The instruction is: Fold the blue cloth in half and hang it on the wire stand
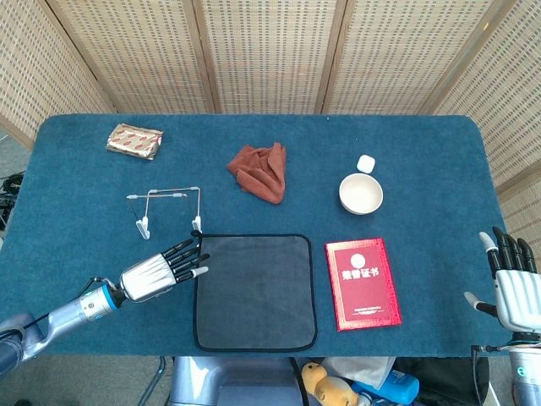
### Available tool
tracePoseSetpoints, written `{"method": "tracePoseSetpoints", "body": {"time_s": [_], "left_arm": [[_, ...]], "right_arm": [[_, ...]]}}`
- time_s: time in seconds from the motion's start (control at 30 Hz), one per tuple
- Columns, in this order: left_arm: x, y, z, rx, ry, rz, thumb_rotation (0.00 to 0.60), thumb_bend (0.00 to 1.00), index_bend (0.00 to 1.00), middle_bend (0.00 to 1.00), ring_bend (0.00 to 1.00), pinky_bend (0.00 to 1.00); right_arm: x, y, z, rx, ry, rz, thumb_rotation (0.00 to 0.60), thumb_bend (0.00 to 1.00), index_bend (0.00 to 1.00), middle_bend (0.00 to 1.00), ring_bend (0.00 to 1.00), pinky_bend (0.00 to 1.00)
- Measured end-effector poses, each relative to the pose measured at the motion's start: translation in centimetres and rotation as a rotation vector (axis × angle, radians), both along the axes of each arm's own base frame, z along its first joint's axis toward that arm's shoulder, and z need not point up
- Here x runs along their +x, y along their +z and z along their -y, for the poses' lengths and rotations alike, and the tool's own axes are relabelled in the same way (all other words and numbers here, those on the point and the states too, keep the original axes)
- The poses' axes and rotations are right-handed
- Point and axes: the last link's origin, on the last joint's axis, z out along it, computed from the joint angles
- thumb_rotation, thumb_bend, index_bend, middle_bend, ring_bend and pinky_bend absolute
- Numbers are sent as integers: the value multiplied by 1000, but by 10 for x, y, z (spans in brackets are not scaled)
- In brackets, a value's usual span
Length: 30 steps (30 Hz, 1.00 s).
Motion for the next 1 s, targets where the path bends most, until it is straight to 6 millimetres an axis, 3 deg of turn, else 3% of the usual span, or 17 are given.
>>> {"method": "tracePoseSetpoints", "body": {"time_s": [0.43, 1.0], "left_arm": [[2, -28, -1, -12, -54, -19, 600, 283, 269, 0, 0, 0], [18, -49, -6, -12, -51, 4, 600, 282, 280, 0, 0, 0]], "right_arm": [[-2, 2, 2, -1, -8, 7, 600, 0, 0, 0, 0, 0], [-3, 3, 2, 5, -14, 16, 600, 0, 0, 0, 0, 0]]}}
